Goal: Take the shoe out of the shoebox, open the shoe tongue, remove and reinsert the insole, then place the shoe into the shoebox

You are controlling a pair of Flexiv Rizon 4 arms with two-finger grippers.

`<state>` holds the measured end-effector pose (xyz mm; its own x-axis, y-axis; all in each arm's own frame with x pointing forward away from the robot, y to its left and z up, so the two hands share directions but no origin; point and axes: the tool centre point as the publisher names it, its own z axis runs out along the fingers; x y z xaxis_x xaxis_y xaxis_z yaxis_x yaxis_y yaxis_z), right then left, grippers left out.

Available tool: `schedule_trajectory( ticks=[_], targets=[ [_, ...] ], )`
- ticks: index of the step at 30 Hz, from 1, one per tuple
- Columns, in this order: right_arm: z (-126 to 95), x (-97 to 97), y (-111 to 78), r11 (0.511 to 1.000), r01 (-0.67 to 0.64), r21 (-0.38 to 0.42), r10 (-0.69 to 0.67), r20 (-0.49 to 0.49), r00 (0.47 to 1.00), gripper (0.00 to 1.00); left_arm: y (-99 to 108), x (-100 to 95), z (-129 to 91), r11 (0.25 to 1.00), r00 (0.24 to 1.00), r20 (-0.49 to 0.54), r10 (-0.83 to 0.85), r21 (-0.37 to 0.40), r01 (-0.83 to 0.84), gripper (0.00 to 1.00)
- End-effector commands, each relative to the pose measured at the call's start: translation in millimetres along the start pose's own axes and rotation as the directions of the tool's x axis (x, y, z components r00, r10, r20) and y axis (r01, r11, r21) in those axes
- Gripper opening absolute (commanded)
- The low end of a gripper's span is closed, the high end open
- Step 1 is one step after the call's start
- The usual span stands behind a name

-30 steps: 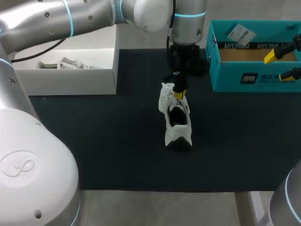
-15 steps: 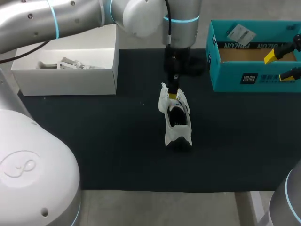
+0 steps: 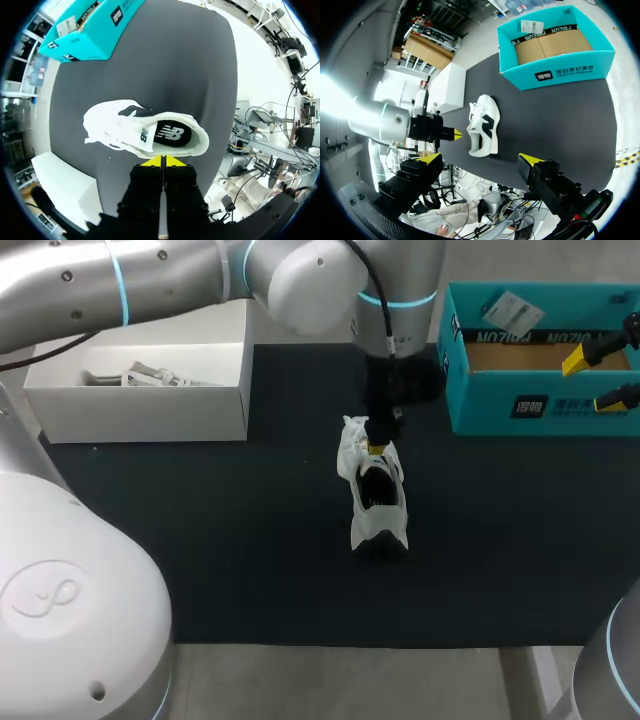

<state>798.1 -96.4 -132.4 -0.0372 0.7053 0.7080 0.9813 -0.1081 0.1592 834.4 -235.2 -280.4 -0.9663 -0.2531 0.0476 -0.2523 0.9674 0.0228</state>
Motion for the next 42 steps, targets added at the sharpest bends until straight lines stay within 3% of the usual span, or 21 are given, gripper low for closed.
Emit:
schedule_trajectory(
  ticks=[1,16,17,18,21,23,26,33,42],
  targets=[
    [0.1,0.0,-0.1,1.000,-0.002,0.000,0.002,0.002,1.000,1.00,12.9,5.2,11.4,0.974,0.989,-0.070,-0.128,0.176,0.139,0.00],
    [0.1,0.0,-0.1,1.000,-0.002,0.000,0.002,0.002,1.000,1.00,8.1,43.8,14.3,0.982,0.988,-0.059,0.141,0.138,-0.131,0.00],
    [0.1,0.0,-0.1,1.000,-0.002,0.000,0.002,0.002,1.000,1.00,6.8,47.3,13.6,0.981,0.988,-0.053,0.146,0.137,-0.138,0.09],
    [0.1,0.0,-0.1,1.000,-0.002,0.000,0.002,0.002,1.000,1.00,5.2,50.5,13.2,0.980,0.987,-0.052,0.151,0.139,-0.143,0.36],
    [0.1,0.0,-0.1,1.000,-0.002,0.000,0.002,0.002,1.000,1.00,2.8,63.0,15.3,0.972,0.978,-0.042,0.204,0.131,-0.197,0.48],
    [0.1,0.0,-0.1,1.000,-0.002,0.000,0.002,0.002,1.000,1.00,0.7,68.4,20.9,0.969,0.975,-0.016,0.224,0.108,-0.221,0.78],
    [0.1,0.0,-0.1,1.000,-0.002,0.000,0.002,0.002,1.000,1.00,0.0,73.4,29.2,0.966,0.970,0.006,0.244,0.090,-0.244,0.99],
    [0.1,0.0,-0.1,1.000,-0.002,0.000,0.002,0.002,1.000,1.00,2.7,81.3,45.4,0.952,0.955,0.032,0.295,0.075,-0.297,1.00],
    [0.1,0.0,-0.1,1.000,-0.002,0.000,0.002,0.002,1.000,1.00,1.2,70.0,69.2,0.955,0.958,0.029,0.284,0.079,-0.286,1.00]
  ],
)
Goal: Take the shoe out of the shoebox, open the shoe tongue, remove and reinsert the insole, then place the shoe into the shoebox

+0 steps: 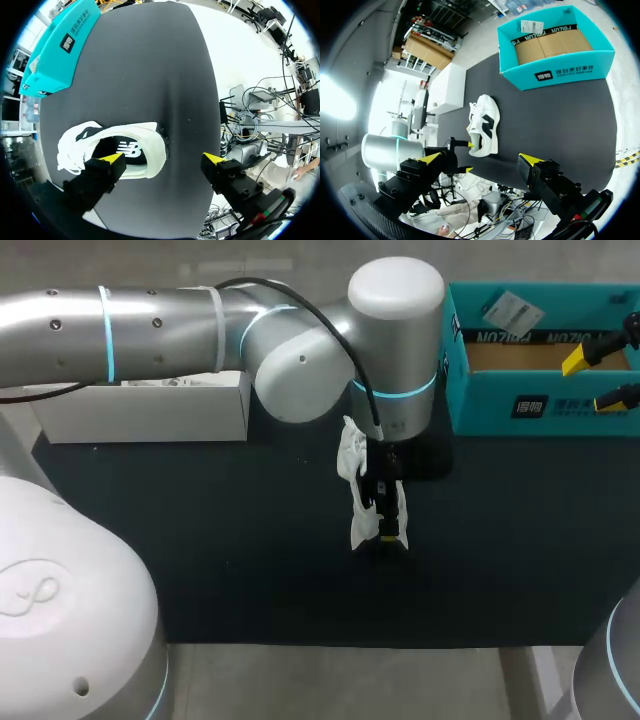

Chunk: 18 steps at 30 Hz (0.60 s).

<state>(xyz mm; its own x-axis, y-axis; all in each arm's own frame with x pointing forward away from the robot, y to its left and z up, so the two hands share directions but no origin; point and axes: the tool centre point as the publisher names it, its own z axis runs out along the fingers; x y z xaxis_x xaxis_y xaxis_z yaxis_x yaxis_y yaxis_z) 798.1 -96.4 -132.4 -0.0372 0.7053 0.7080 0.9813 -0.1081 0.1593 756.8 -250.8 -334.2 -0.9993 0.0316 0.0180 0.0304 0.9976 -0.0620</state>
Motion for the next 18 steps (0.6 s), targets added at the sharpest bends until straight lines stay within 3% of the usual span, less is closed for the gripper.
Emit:
schedule_trajectory(
  ticks=[1,18],
  targets=[
    [0.1,0.0,-0.1,1.000,-0.002,0.000,0.002,0.002,1.000,1.00,1.5,-7.8,13.9,1.000,1.000,-0.007,0.002,0.010,-0.002,1.00],
    [0.1,0.0,-0.1,1.000,-0.002,0.000,0.002,0.002,1.000,1.00,7.9,-13.4,55.5,0.999,0.999,0.024,0.022,0.036,-0.023,1.00]
  ],
)
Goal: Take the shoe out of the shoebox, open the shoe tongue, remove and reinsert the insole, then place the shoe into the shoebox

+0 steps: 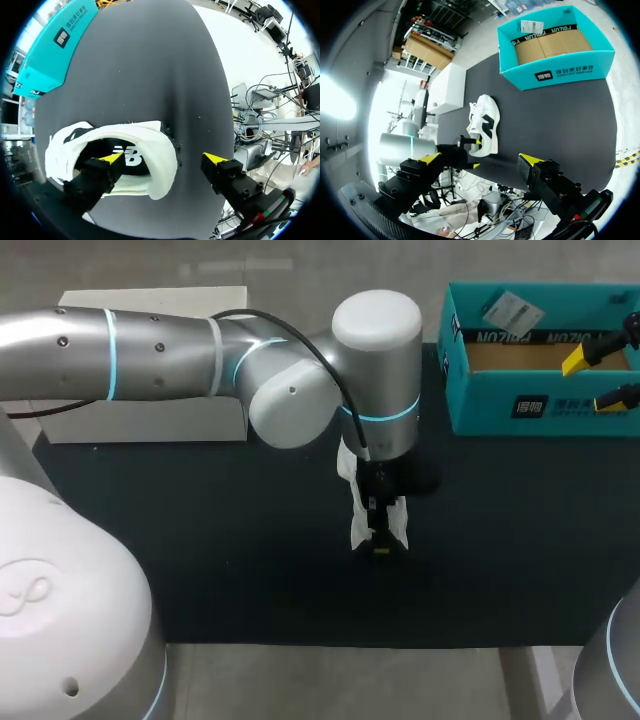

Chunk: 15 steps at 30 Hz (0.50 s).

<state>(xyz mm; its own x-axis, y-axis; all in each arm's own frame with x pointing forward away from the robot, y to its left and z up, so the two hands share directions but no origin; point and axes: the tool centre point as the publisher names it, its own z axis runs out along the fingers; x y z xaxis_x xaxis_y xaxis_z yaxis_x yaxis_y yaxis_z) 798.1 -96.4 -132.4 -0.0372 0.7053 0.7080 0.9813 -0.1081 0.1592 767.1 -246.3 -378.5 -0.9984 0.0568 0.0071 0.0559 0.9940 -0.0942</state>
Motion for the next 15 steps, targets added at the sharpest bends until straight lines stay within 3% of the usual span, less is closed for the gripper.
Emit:
schedule_trajectory(
  ticks=[1,15],
  targets=[
    [0.1,0.0,-0.1,1.000,-0.002,0.000,0.002,0.002,1.000,1.00,0.7,-3.4,14.5,1.000,1.000,0.018,-0.001,0.002,0.001,1.00],
    [0.1,0.0,-0.1,1.000,-0.002,0.000,0.002,0.002,1.000,1.00,-6.6,-16.5,29.1,1.000,1.000,0.019,-0.003,-0.029,0.004,1.00]
  ],
)
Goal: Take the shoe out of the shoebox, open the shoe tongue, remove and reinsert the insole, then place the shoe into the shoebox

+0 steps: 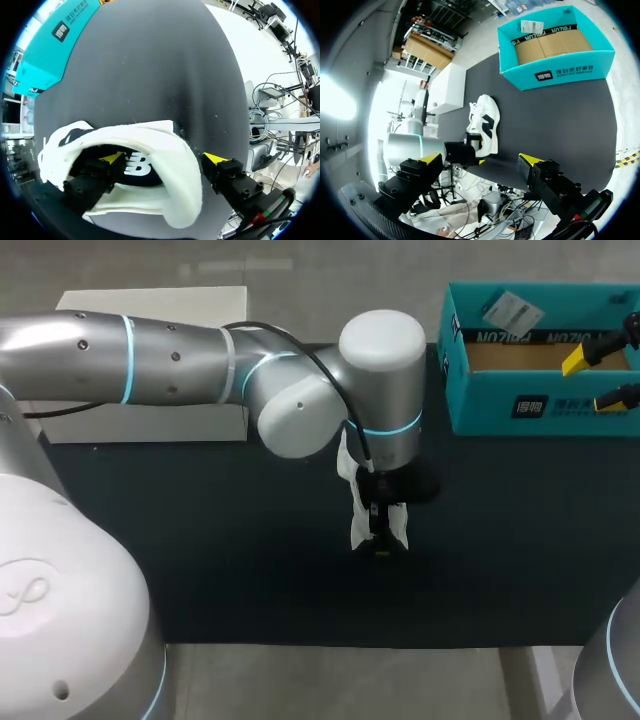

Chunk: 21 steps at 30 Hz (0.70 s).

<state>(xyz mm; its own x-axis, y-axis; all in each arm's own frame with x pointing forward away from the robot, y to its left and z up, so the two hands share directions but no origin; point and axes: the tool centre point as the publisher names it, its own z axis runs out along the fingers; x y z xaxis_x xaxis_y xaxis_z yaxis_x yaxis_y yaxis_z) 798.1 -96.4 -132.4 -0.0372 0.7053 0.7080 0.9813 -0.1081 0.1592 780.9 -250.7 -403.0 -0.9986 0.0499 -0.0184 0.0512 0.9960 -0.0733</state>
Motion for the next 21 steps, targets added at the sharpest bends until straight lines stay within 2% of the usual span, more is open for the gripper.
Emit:
schedule_trajectory(
  ticks=[1,4,5,7,8,10,16,21],
  targets=[
    [0.1,0.0,-0.1,1.000,-0.002,0.000,0.002,0.002,1.000,1.00,-6.0,-2.0,6.0,1.000,1.000,-0.013,0.002,-0.012,-0.002,1.00],
    [0.1,0.0,-0.1,1.000,-0.002,0.000,0.002,0.002,1.000,1.00,-6.2,0.2,12.1,1.000,1.000,-0.030,0.009,-0.030,-0.010,1.00],
    [0.1,0.0,-0.1,1.000,-0.002,0.000,0.002,0.002,1.000,1.00,-5.8,0.8,13.7,0.999,0.999,-0.035,0.011,-0.032,-0.012,0.95],
    [0.1,0.0,-0.1,1.000,-0.002,0.000,0.002,0.002,1.000,1.00,-5.2,1.2,16.7,0.999,0.999,-0.042,0.007,-0.036,-0.008,0.72],
    [0.1,0.0,-0.1,1.000,-0.002,0.000,0.002,0.002,1.000,1.00,-4.9,0.9,17.6,0.999,0.999,-0.048,0.005,-0.037,-0.007,0.39],
    [0.1,0.0,-0.1,1.000,-0.002,0.000,0.002,0.002,1.000,1.00,-4.7,0.7,19.0,0.999,0.999,-0.051,0.000,-0.038,-0.002,0.00],
    [0.1,0.0,-0.1,1.000,-0.002,0.000,0.002,0.002,1.000,1.00,-1.7,4.0,3.1,0.999,0.997,-0.077,-0.007,-0.032,0.005,0.00],
    [0.1,0.0,-0.1,1.000,-0.002,0.000,0.002,0.002,1.000,1.00,1.9,7.1,-20.8,0.997,0.993,-0.110,-0.035,-0.077,0.027,0.00]
  ],
)
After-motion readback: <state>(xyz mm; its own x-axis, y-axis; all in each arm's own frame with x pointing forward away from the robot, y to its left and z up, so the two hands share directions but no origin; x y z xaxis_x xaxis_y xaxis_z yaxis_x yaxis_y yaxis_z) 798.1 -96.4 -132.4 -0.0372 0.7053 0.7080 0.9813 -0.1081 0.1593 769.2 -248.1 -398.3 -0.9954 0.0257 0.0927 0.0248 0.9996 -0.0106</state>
